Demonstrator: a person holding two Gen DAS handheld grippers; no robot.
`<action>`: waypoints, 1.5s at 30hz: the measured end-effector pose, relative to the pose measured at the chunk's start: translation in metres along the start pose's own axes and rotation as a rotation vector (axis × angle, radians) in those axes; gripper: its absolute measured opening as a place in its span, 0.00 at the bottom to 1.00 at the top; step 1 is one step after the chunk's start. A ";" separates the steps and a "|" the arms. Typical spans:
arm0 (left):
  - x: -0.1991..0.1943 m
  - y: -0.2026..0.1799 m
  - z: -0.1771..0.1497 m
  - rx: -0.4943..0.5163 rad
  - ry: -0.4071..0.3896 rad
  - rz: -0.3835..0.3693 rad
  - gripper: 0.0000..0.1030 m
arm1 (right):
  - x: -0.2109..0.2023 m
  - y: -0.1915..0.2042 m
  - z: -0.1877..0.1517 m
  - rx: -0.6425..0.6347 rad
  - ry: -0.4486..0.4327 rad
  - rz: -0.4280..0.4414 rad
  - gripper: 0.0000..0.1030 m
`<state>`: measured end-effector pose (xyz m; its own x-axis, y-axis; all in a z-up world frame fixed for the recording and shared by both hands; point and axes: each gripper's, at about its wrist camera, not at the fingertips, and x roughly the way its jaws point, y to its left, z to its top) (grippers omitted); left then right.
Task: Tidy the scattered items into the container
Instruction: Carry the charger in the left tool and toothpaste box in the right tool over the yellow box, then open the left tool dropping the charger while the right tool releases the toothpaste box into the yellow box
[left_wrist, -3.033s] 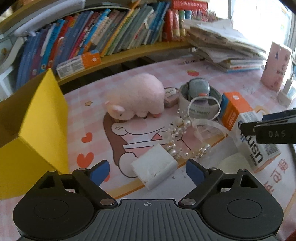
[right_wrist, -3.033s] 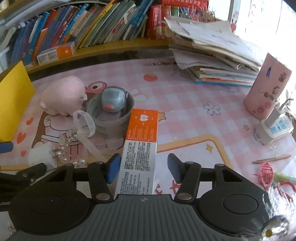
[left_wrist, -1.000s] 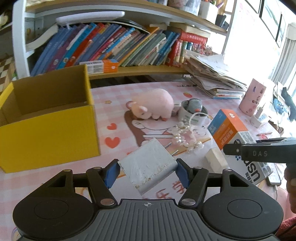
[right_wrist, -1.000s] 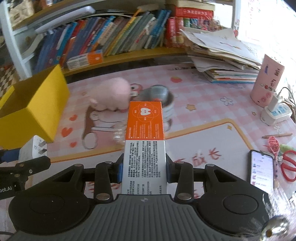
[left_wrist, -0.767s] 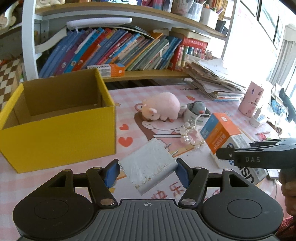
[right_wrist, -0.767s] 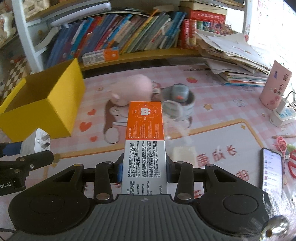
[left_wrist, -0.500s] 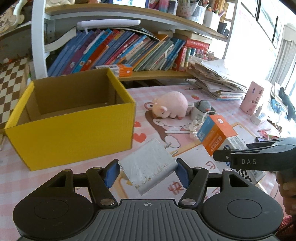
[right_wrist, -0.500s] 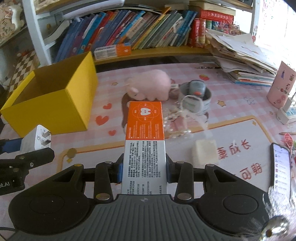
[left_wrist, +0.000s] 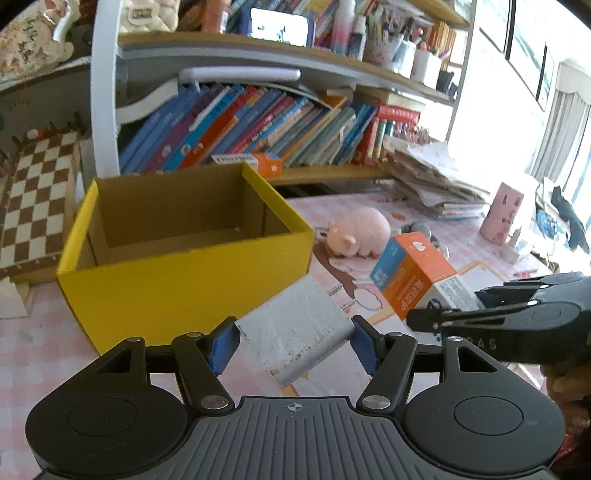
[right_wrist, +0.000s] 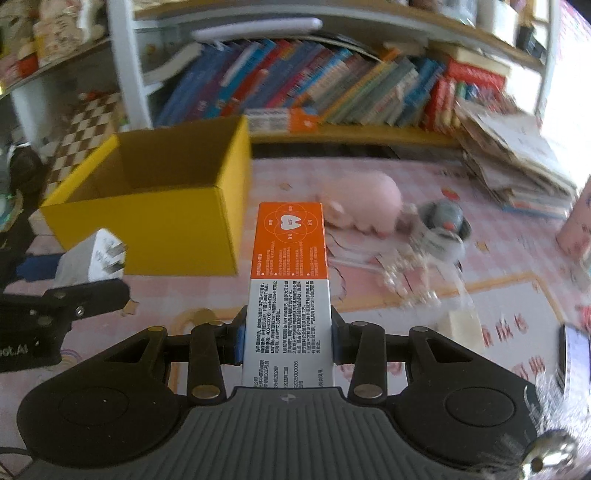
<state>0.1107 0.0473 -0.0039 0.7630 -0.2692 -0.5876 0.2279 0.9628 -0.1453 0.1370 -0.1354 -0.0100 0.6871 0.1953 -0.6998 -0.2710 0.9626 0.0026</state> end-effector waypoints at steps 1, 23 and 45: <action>-0.003 0.003 0.002 0.000 -0.011 0.003 0.63 | 0.000 0.003 0.004 -0.009 -0.005 0.009 0.36; 0.007 0.080 0.089 0.036 -0.173 0.168 0.63 | 0.034 0.063 0.130 -0.199 -0.159 0.118 0.36; 0.107 0.136 0.078 0.059 0.080 0.203 0.63 | 0.150 0.102 0.151 -0.386 -0.009 0.149 0.36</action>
<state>0.2707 0.1476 -0.0247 0.7473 -0.0647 -0.6613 0.1109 0.9934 0.0282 0.3138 0.0208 -0.0065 0.6268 0.3310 -0.7054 -0.6001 0.7825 -0.1660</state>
